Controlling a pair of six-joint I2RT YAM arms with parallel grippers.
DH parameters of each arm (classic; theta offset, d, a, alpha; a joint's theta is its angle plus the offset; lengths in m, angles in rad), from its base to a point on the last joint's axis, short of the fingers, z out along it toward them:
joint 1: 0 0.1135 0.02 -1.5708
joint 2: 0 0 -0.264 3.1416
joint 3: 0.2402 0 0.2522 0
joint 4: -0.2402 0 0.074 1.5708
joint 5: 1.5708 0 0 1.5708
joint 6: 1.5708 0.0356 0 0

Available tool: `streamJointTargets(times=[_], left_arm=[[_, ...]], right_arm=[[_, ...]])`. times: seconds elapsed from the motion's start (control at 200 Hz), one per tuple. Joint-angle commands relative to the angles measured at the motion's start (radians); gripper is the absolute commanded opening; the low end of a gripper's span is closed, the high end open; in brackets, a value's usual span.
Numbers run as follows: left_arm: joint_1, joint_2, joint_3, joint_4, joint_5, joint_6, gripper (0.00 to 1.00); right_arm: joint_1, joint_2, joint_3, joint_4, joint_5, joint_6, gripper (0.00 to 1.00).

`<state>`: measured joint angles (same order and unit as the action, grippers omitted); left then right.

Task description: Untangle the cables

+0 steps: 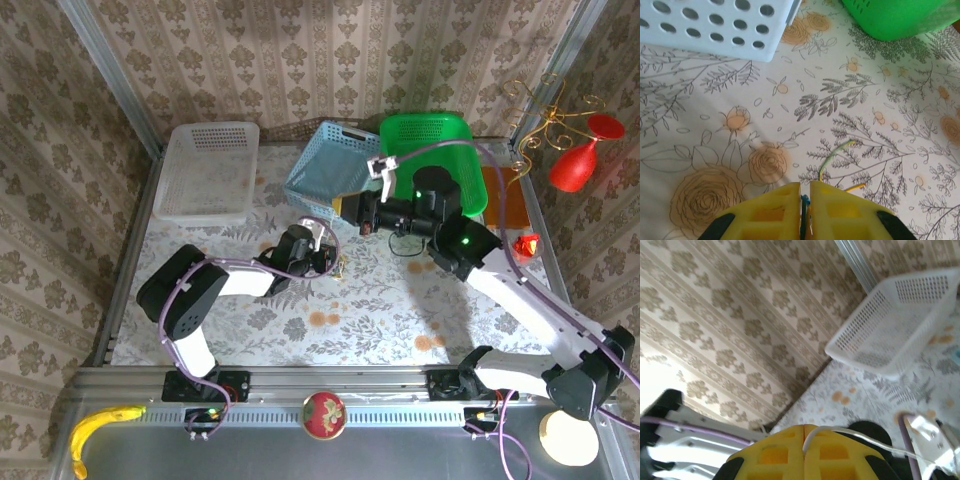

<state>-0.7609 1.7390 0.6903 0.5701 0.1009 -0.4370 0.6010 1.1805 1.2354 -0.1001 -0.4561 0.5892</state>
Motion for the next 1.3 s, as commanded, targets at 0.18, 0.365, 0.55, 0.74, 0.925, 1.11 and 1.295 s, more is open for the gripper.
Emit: streamJointTargets(times=[0.18, 0.365, 0.55, 0.74, 0.925, 1.11, 1.295], left_arm=[[-0.009, -0.03, -0.104, 0.053, 0.004, -0.065, 0.16], [-0.012, -0.047, -0.132, 0.065, 0.003, -0.075, 0.2], [-0.013, -0.094, -0.131, 0.05, 0.013, -0.08, 0.31], [-0.013, -0.191, -0.101, -0.026, 0.032, -0.092, 0.54], [-0.011, -0.304, -0.058, -0.143, 0.025, -0.099, 0.82], [-0.009, -0.421, -0.023, -0.281, -0.013, -0.095, 1.0], [-0.004, -0.52, 0.001, -0.372, -0.044, -0.097, 1.0]], right_arm=[[-0.039, 0.009, 0.197, -0.015, 0.042, 0.041, 0.0], [-0.09, 0.034, 0.265, 0.008, 0.063, 0.072, 0.0], [-0.133, 0.056, 0.305, 0.007, 0.099, 0.07, 0.0], [-0.169, 0.069, 0.29, 0.001, 0.171, 0.031, 0.0], [-0.215, 0.101, 0.271, 0.016, 0.225, 0.005, 0.0], [-0.271, 0.168, 0.298, -0.005, 0.279, -0.051, 0.0], [-0.338, 0.25, 0.304, -0.027, 0.357, -0.133, 0.0]])
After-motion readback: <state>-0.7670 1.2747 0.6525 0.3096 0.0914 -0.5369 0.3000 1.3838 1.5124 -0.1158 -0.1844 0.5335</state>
